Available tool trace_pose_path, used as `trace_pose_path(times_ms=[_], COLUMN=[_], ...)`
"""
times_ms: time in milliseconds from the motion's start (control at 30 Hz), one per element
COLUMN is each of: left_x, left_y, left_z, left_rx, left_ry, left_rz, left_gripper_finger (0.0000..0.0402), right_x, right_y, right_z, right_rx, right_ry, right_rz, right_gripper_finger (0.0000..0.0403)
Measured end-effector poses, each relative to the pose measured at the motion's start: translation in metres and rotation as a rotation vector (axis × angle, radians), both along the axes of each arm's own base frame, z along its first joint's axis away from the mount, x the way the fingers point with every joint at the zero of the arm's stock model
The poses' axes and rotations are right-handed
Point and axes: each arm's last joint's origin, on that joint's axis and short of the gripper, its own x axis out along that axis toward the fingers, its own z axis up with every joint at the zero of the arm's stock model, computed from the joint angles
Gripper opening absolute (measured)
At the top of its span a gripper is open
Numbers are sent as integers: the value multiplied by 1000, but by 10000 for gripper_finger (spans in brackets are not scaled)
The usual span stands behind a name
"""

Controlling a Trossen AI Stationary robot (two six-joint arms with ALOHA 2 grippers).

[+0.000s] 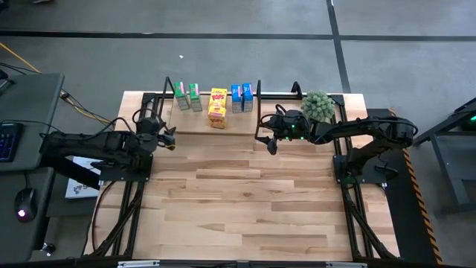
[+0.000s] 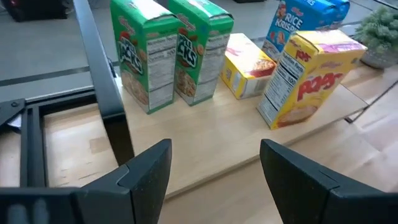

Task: Stack cereal on shelf
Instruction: Adjust the shelf on the table

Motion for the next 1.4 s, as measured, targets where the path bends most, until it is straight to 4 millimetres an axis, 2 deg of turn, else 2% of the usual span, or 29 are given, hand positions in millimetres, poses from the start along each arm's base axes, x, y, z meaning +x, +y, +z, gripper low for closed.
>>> trace_pose_path(times_ms=[300, 633, 900, 1000, 1133, 1400], left_x=[3, 1, 2, -7, -18, -8], left_y=[-1, 0, -4, -2, -1, 1], left_z=[1, 1, 13, 8, -3, -1], left_rx=[-5, -3, -161, -158, -238, -97], left_ry=[14, -38, -77, -24, 34, 49], left_rz=[-65, 24, -109, 5, 129, 172], left_gripper_finger=[237, 237, 237, 236, 236, 236], right_x=[0, 0, 0, 0, 0, 0], right_y=[0, 0, 0, 0, 0, 0], right_z=[0, 0, 0, 0, 0, 0], right_rx=[6, 6, 8, 8, 8, 6], right_ry=[0, 2, 2, 2, 2, 2], right_rz=[-2, -2, -3, -3, -3, -2], right_gripper_finger=[282, 282, 282, 282, 282, 282])
